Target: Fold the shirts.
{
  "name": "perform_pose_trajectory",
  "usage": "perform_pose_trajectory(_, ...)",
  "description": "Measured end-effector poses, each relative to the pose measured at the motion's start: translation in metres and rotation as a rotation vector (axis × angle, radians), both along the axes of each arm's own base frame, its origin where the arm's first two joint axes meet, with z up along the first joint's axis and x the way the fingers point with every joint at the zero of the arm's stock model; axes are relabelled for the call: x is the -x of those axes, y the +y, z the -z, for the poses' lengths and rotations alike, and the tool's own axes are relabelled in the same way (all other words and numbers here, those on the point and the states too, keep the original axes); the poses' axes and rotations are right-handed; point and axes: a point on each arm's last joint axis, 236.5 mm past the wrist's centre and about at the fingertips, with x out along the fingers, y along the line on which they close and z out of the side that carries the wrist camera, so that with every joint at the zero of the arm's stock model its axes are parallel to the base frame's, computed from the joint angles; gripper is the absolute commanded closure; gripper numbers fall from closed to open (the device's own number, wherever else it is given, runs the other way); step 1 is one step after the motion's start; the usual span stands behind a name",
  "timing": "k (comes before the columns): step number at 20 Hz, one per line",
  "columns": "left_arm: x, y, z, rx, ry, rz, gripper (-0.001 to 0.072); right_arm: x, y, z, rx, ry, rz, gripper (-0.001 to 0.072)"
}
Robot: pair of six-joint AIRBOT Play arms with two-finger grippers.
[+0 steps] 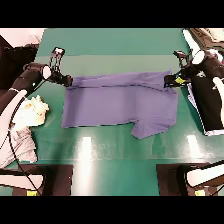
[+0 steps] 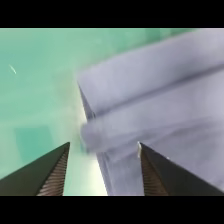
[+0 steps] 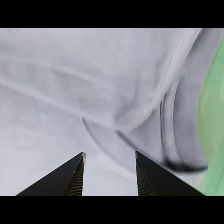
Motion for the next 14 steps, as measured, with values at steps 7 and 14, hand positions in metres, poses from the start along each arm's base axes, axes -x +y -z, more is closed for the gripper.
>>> perform_pose_trajectory(7, 0.037, 0.014, -0.033, -0.042, 0.12, -0.027, 0.0189, 0.048, -0.023, -0.063, -0.004, 0.033, 0.025, 0.0336)
perform_pose_trajectory(14, 0.128, 0.022, -0.01, 0.178, 0.34, -0.158, 0.0189, 0.104, -0.009, -0.093, -0.151, 0.073, -0.012, 0.0344)
